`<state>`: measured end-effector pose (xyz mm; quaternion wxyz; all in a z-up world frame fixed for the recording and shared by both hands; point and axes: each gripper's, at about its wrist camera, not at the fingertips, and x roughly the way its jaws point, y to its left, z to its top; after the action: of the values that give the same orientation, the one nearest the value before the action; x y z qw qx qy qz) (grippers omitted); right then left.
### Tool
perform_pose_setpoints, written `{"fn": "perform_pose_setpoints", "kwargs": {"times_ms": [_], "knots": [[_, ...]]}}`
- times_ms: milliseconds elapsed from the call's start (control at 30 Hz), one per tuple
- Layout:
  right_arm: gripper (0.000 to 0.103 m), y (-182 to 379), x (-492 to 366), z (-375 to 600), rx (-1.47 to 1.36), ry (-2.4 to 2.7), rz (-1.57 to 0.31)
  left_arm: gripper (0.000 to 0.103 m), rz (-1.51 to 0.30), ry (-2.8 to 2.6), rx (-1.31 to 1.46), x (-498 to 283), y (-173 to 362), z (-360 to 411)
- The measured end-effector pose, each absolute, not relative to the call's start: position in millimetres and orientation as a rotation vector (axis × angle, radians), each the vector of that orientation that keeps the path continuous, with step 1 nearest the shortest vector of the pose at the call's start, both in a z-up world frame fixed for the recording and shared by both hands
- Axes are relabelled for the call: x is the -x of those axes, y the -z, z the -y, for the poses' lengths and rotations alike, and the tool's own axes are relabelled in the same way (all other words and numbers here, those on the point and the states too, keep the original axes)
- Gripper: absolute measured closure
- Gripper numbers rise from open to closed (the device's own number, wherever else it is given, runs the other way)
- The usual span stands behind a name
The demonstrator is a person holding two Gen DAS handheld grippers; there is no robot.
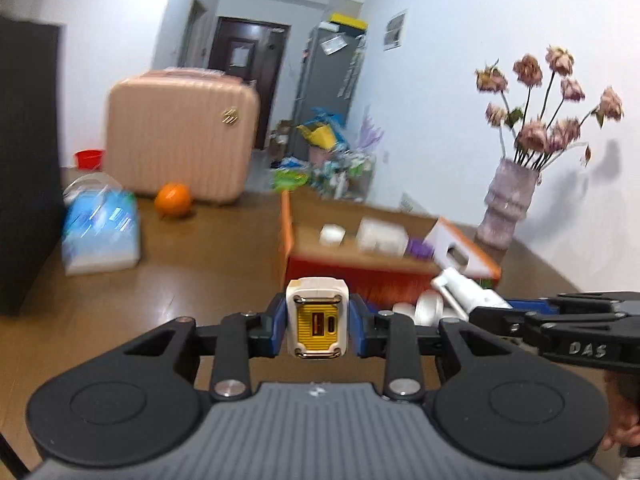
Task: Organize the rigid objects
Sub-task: 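Carry the cream cube and spray bottle into the box and open both grippers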
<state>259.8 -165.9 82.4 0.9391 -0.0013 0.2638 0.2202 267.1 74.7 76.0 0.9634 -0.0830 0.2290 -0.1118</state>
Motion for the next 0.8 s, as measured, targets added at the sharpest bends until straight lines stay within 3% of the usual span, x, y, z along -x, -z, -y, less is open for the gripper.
{"fn": "perform_pose_setpoints", "kwargs": {"times_ms": [133,333,433,633,800], "knots": [[0.076,-95.3,-338.3,163.5,-0.022,-0.416,-0.524,0.072,-0.479,0.263,0.145,-355.5,-96.3,-63.9],[0.076,-66.4,-497.3,175.9,-0.226,-0.296,-0.727,0.072,-0.772,0.238,0.189,-524.2,-74.1,-32.2],[0.076,-51.1,-543.1,168.5,-0.150,-0.204,-0.748,0.072,-0.823,0.186,0.116,-577.5,-59.2,-6.3],[0.076,-33.9,-596.3,155.2,-0.081,-0.171,-0.819,0.070,-0.833,0.137,0.100,-619.3,-38.6,-1.0],[0.074,-34.9,-589.8,134.3,0.033,-0.179,-0.768,0.049,-0.777,0.118,0.080,-606.0,-43.8,-5.4]]}}
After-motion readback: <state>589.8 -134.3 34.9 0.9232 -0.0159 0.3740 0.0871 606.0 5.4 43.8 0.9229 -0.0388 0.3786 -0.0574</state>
